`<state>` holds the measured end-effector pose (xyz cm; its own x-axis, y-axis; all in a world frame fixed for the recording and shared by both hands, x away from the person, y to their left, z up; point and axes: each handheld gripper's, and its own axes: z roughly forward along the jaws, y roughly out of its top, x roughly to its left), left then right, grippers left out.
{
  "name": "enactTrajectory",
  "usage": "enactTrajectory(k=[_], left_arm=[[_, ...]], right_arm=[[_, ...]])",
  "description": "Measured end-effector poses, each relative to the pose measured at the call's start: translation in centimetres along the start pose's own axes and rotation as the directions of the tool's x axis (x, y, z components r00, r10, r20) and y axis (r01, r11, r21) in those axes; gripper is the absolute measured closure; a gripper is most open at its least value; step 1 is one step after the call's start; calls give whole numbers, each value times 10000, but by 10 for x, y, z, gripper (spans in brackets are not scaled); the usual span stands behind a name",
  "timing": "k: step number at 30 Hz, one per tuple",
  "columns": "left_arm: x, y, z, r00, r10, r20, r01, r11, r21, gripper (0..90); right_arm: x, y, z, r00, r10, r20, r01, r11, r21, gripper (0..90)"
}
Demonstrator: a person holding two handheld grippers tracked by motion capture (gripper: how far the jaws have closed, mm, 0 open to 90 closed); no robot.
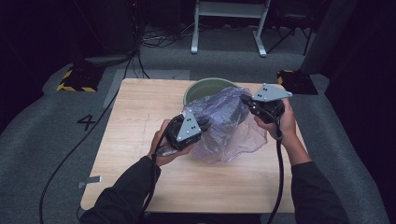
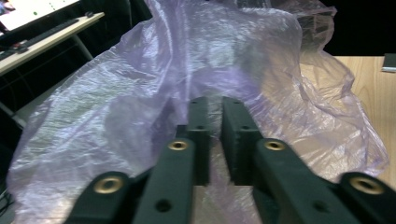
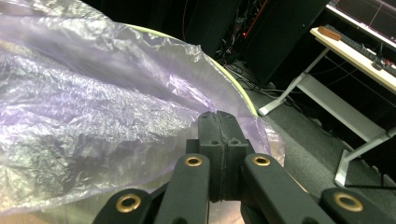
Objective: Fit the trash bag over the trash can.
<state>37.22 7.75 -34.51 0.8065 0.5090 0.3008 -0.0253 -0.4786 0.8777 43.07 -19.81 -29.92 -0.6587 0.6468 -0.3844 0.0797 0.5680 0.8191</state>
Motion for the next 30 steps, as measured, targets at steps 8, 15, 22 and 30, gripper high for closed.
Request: enactTrajectory(k=[8, 15, 22, 30], left_arm=[[22, -3, -2, 9986, -403, 341, 410, 9989, -208, 900], [41, -8, -9, 9921, -1123, 556, 1154, 9917, -559, 900], [42, -8, -12, 9929, -1053, 558, 1082, 9928, -521, 900], [40, -6, -7, 9947, -922, 465, 936, 9951, -308, 900]], right_arm=[[-1, -1, -5, 9999, 88, -72, -89, 9997, -238, 858], [-6, -5, -19, 9975, 693, -126, -698, 9964, -478, 512], [3, -16, -44, 9968, 696, -393, -710, 9968, -355, 298], [26, -39, -77, 9934, 299, -1111, -396, 9955, -862, 240]])
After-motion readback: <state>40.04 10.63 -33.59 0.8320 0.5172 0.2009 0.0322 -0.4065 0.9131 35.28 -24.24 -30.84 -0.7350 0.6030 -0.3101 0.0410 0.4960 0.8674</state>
